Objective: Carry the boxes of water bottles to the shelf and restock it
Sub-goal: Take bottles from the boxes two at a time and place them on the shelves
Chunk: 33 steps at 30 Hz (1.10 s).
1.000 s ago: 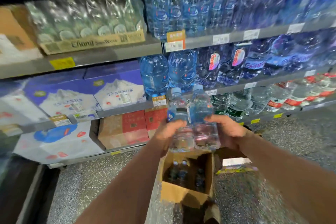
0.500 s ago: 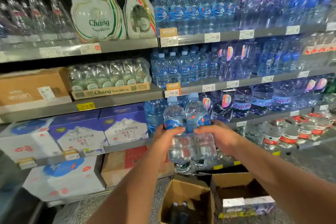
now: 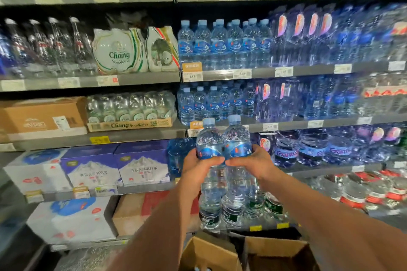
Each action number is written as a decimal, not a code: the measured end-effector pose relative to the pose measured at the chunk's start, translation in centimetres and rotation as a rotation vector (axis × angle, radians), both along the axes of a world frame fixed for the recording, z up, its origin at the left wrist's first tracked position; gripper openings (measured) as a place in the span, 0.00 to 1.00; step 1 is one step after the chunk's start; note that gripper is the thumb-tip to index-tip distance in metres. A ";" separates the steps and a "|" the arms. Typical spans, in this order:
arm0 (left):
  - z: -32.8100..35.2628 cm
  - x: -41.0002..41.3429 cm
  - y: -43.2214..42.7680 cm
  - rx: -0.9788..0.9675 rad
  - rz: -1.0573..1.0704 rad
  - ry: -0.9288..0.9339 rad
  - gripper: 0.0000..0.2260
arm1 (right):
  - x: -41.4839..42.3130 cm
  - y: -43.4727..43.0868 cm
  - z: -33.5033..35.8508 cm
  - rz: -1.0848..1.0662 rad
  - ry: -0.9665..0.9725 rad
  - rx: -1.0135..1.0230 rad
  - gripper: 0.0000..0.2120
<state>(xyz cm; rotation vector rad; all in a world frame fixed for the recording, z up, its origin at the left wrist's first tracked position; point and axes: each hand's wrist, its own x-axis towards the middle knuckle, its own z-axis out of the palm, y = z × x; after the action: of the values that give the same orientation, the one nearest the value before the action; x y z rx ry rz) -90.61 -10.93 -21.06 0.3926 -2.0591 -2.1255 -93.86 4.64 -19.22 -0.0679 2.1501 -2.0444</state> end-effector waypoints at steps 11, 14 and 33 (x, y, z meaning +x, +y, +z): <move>0.3 -6.2 1.4 -0.144 -0.027 -0.028 0.27 | -5.8 1.5 -0.8 -0.052 0.016 0.079 0.23; 0.7 -9.5 0.9 -0.152 -0.057 -0.007 0.31 | -8.1 1.0 -0.5 -0.095 0.025 0.068 0.18; 0.6 -26.2 5.0 -0.302 0.004 -0.059 0.42 | -26.9 4.4 -1.0 -0.101 0.006 0.196 0.24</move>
<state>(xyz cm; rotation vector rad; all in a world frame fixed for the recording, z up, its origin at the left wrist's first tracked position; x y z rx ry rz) -116.80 -5.90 -20.42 0.4199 -2.3607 -1.7781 -120.78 9.08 -20.22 0.0613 2.3912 -1.8734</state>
